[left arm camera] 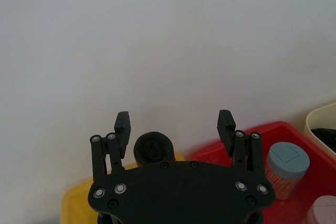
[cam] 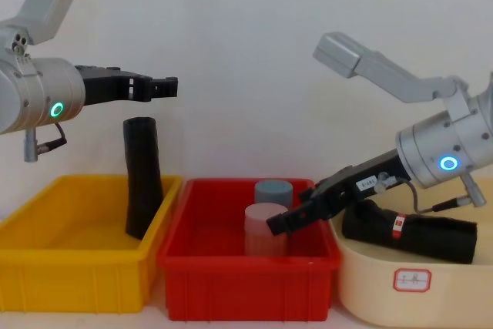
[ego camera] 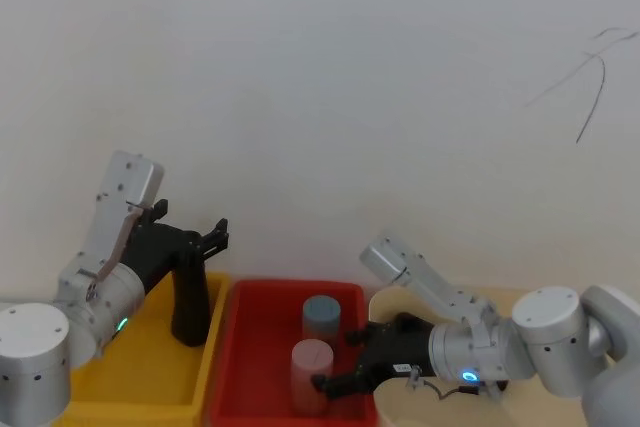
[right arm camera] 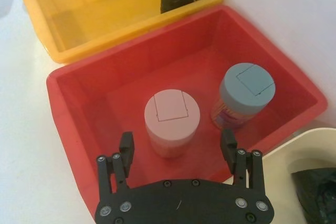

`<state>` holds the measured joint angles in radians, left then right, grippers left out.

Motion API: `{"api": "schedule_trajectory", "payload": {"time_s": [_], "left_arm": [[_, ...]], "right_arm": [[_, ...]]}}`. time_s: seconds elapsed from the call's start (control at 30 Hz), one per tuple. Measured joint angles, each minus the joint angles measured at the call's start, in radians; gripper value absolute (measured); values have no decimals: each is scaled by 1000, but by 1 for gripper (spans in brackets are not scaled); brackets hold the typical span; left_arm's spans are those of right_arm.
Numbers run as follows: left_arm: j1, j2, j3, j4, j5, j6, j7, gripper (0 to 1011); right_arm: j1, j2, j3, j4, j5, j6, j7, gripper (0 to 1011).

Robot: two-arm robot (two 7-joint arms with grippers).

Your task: Pick up the garbage bag with the one hand and transfer it to the other hand.

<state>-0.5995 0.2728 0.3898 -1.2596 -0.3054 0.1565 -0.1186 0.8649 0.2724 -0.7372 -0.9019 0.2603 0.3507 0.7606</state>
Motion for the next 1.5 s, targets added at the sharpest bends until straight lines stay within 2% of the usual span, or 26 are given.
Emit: {"api": "schedule_trajectory", "payload": {"time_s": [0.63,1.5], "left_arm": [[0,0,0,0,0,0,0,1002],[0,0,0,0,0,0,0,1002]], "right_arm": [[65,-66,-24,148,-36,-22,27,1000],[113,-116,-52,230,-94,-12,39,1000]]}}
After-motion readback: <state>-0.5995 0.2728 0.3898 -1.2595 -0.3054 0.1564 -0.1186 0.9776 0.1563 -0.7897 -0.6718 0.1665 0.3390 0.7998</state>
